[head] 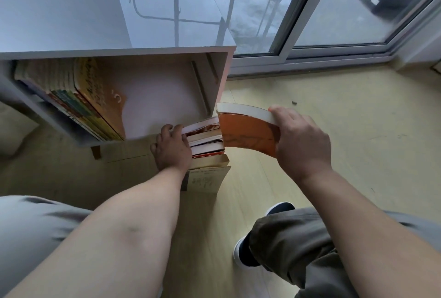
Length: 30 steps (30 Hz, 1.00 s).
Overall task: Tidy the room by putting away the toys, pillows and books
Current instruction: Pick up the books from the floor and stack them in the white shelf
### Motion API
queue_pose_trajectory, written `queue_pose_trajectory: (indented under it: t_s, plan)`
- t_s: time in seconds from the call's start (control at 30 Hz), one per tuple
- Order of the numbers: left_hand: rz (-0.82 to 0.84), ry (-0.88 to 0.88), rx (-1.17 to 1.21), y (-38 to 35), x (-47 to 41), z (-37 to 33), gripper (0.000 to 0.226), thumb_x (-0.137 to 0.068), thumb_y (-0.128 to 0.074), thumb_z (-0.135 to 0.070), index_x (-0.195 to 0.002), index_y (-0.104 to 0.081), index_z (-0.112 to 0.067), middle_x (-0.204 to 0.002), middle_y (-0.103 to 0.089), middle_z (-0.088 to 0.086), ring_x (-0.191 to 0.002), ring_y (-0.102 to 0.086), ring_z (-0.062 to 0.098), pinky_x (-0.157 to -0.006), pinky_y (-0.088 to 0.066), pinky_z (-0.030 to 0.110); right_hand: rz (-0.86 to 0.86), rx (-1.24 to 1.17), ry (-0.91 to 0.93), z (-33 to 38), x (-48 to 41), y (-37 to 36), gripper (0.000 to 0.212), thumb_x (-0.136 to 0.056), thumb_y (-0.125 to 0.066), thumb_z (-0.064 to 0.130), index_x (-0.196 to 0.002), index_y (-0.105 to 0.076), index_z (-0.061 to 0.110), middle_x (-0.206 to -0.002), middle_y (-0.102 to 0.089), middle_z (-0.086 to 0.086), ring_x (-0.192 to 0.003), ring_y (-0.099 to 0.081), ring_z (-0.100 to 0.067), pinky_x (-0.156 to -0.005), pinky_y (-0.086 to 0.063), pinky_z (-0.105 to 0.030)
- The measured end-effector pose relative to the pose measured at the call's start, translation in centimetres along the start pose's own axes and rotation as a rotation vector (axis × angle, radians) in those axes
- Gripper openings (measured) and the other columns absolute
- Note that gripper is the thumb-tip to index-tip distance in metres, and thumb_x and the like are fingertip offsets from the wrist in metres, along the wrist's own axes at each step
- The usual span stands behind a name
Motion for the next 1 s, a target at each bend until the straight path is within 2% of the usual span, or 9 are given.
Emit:
queue_pose_trajectory:
  t_s: [0.13,0.3,0.4,0.5,0.63,0.73,0.83,0.93,1.0]
  plan:
    - [-0.048,-0.026,-0.025,0.6,-0.3,-0.1,0.032,-0.101,-0.050,-0.022,-0.133,-0.054,-0.021,-0.130,-0.061,0.005,-0.114,-0.058,0.030,-0.094,-0.040,0.044,-0.096,-0.037,-0.017,0.1,-0.6,-0.2,0.039,-0.091,-0.056,0.009,-0.128,-0.060,0.018,-0.111,-0.070,-0.003,-0.088,-0.061,-0.038,-0.061,-0.036,-0.035]
    - [-0.052,-0.076,-0.032,1.5,-0.7,-0.8,0.035,-0.090,-0.058,-0.006,-0.123,-0.052,-0.016,-0.115,-0.067,0.008,-0.099,-0.065,0.033,-0.087,-0.041,0.042,-0.146,-0.056,-0.001,0.4,-0.8,-0.6,0.043,-0.093,-0.035,0.027,-0.127,-0.060,0.018,-0.112,-0.069,-0.003,-0.090,-0.062,-0.036,-0.062,-0.034,-0.032]
    - [0.024,-0.159,-0.116,1.4,-1.0,-0.8,0.038,-0.085,-0.060,-0.006,-0.120,-0.056,-0.020,-0.131,-0.057,0.006,-0.104,-0.062,0.032,-0.090,-0.040,0.042,-0.145,-0.066,-0.026,0.4,-1.0,-0.9,0.043,-0.094,-0.037,0.027,-0.129,-0.060,0.019,-0.116,-0.069,-0.002,-0.094,-0.062,-0.036,-0.064,-0.034,-0.033]
    - [0.078,-0.190,-0.194,1.3,-0.9,-0.8,0.041,-0.084,-0.063,-0.010,-0.124,-0.061,-0.023,-0.146,-0.048,0.005,-0.114,-0.058,0.032,-0.098,-0.038,0.044,-0.156,-0.084,-0.041,0.5,-1.2,-0.9,0.038,-0.094,-0.048,0.015,-0.130,-0.060,0.020,-0.119,-0.069,-0.001,-0.096,-0.061,-0.037,-0.063,-0.035,-0.033]
    - [0.098,-0.173,-0.216,1.2,-0.7,-0.4,0.042,-0.090,-0.059,-0.019,-0.132,-0.062,-0.024,-0.153,-0.038,0.004,-0.120,-0.053,0.033,-0.102,-0.038,0.045,-0.201,-0.091,-0.024,0.5,-1.4,-0.6,0.050,-0.093,-0.029,0.032,-0.130,-0.060,0.020,-0.119,-0.069,-0.001,-0.094,-0.062,-0.036,-0.062,-0.036,-0.032]
    - [0.112,-0.170,-0.211,1.1,-0.5,0.0,0.027,-0.094,-0.055,-0.026,-0.117,-0.068,-0.018,-0.158,-0.030,0.002,-0.120,-0.051,0.031,-0.100,-0.038,0.045,-0.236,-0.109,-0.026,0.7,-1.6,-0.3,0.057,-0.091,-0.025,0.038,-0.131,-0.060,0.018,-0.119,-0.069,-0.003,-0.094,-0.062,-0.037,-0.063,-0.036,-0.033]
    - [0.111,-0.190,-0.184,1.1,-0.1,0.4,0.026,-0.101,-0.047,-0.033,-0.106,-0.069,-0.020,-0.163,-0.021,-0.003,-0.119,-0.052,0.028,-0.098,-0.039,0.045,-0.250,-0.145,-0.028,1.1,-2.1,-0.1,0.055,-0.092,-0.028,0.038,-0.131,-0.060,0.016,-0.120,-0.069,-0.004,-0.096,-0.063,-0.038,-0.062,-0.046,-0.036]
    - [0.155,-0.224,-0.179,1.2,0.1,0.5,0.025,-0.101,-0.047,-0.036,-0.105,-0.068,-0.024,-0.169,-0.010,-0.003,-0.127,-0.050,0.027,-0.101,-0.038,0.046,-0.238,-0.172,0.036,2.1,-2.6,-0.4,0.038,-0.097,-0.052,0.031,-0.132,-0.059,0.017,-0.122,-0.068,-0.002,-0.102,-0.063,-0.037,-0.062,-0.053,-0.042]
    - [0.198,-0.230,-0.167,1.4,0.0,0.5,0.025,-0.101,-0.048,-0.037,-0.105,-0.069,-0.025,-0.170,-0.003,-0.004,-0.131,-0.049,0.027,-0.107,-0.036,0.047,-0.229,-0.188,0.058,2.7,-3.0,-1.0,0.038,-0.094,-0.063,0.021,-0.131,-0.060,0.018,-0.123,-0.068,0.000,-0.105,-0.062,-0.036,-0.061,-0.052,-0.042]
Point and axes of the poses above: each hand's wrist, its own x-axis away from the middle knuckle, its own y-axis out of the back of the hand, z = x × y, the point moved 4 cm from there along -x, towards the middle knuckle
